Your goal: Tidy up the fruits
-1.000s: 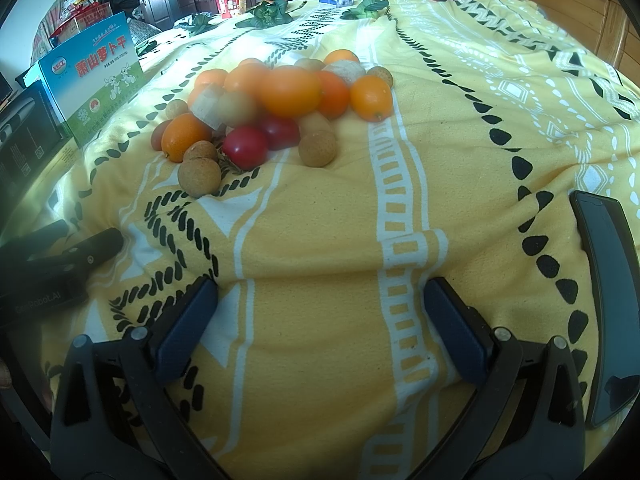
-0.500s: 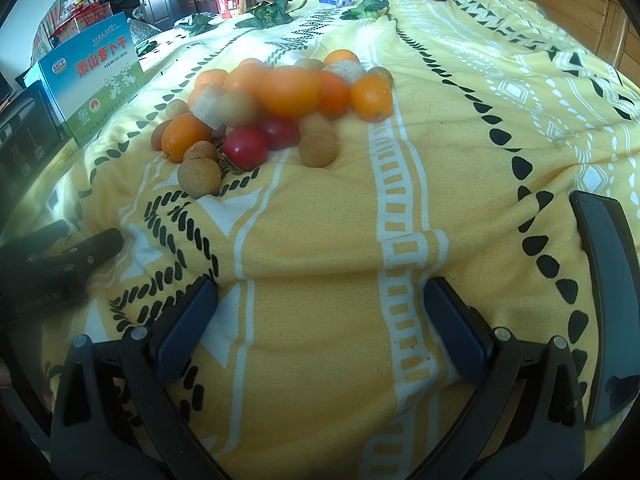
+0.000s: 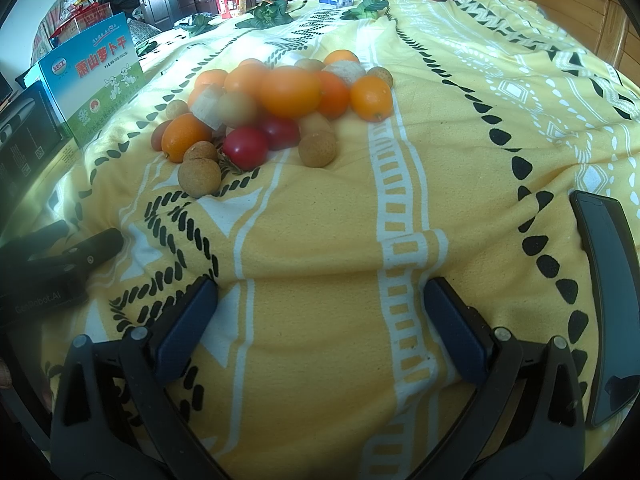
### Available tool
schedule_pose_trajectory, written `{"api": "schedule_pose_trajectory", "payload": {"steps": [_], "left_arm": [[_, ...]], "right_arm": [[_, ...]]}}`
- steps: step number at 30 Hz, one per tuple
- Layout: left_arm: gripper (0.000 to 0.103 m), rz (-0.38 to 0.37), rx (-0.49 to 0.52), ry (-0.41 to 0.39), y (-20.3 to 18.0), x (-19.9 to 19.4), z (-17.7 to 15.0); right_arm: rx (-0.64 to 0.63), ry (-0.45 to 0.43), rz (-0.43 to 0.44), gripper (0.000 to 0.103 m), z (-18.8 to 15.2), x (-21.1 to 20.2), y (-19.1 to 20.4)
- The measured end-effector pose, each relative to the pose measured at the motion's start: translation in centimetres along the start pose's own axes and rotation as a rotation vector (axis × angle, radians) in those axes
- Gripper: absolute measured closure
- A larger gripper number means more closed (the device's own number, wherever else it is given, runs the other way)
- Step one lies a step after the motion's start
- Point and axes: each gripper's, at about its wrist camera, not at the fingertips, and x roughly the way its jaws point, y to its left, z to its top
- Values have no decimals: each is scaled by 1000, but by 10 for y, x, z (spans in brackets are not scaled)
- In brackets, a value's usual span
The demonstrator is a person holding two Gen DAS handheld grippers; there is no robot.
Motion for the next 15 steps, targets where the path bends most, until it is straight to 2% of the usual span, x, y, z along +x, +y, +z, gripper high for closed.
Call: {"api": "schedule_pose_trajectory", "payload": {"steps": [7, 10, 12, 15], "left_arm": [[0, 5, 3, 5, -1, -1, 0], [1, -5, -4, 35, -1, -4, 4], [1, -42, -3, 43, -3, -12, 6], [6, -150, 39, -5, -15, -23, 17]], "right_arm": [[0, 0, 0, 0, 0, 0, 0], [1, 0, 2, 0, 0, 0, 0], [3, -3, 6, 0, 0, 0, 0], [9, -6, 15, 0, -1, -2, -1]]}}
